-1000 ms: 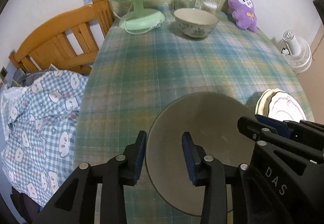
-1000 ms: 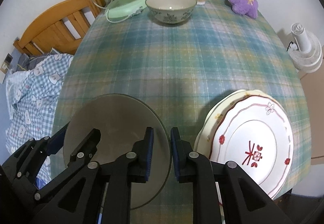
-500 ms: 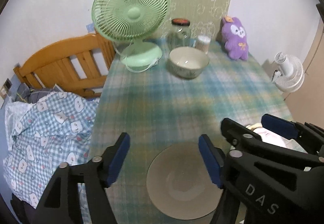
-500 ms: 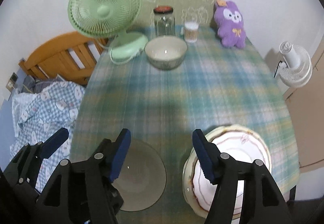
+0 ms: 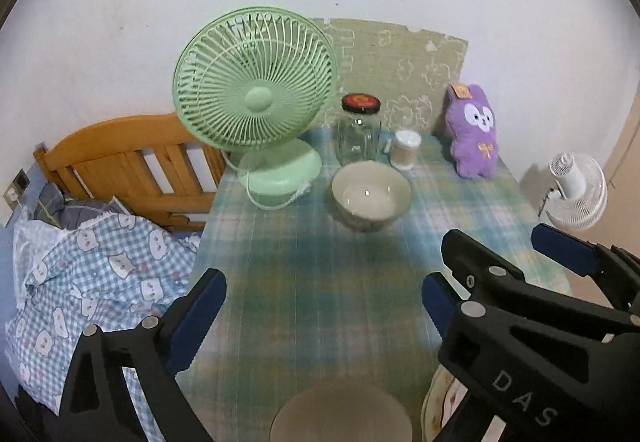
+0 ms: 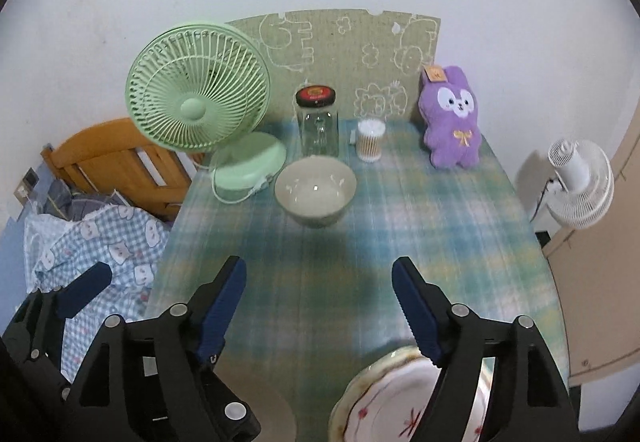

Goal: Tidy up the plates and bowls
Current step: 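Move both grippers toward the cream bowl beside the green fan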

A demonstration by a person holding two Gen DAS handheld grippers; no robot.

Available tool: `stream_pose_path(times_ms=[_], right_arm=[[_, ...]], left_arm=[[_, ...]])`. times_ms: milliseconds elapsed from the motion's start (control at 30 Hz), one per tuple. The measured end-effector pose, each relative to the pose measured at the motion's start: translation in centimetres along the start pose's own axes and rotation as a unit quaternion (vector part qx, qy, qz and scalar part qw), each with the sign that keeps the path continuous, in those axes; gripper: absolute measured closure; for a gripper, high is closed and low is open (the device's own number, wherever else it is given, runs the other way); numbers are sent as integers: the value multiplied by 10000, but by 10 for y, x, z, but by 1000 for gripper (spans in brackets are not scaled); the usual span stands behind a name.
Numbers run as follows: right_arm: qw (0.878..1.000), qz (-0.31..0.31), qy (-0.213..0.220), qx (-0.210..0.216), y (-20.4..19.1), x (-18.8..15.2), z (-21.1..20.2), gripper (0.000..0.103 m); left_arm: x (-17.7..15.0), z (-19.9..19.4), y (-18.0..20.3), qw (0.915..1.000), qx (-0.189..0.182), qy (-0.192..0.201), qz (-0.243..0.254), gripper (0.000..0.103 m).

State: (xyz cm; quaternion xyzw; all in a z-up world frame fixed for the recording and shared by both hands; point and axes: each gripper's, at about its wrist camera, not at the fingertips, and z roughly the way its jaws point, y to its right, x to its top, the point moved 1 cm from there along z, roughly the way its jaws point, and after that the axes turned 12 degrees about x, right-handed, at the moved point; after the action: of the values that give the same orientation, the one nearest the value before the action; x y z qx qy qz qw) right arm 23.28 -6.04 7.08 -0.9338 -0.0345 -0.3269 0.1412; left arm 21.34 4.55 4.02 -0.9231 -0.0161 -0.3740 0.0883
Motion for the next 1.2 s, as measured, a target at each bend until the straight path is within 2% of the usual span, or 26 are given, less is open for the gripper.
stream_pose_path(times_ms=[467, 700, 800, 967, 1200], right_arm=[[9989, -396, 55, 226, 52, 63, 64, 15], [9990, -305, -157, 299, 79, 87, 107, 15], [9991, -189, -175, 333, 90, 94, 127, 15], [9994, -170, -209, 231, 103, 102, 161, 15], [9986, -193, -406, 268, 112, 104, 206, 15]], left_arm=[[48, 58, 40, 9993, 347, -10, -143, 4], [68, 101, 55, 9980, 328, -410, -338, 6], [74, 119, 61, 9978, 323, -466, -356, 8], [78, 146, 72, 9979, 527, -320, -206, 10], [74, 187, 79, 9979, 431, -459, -174, 14]])
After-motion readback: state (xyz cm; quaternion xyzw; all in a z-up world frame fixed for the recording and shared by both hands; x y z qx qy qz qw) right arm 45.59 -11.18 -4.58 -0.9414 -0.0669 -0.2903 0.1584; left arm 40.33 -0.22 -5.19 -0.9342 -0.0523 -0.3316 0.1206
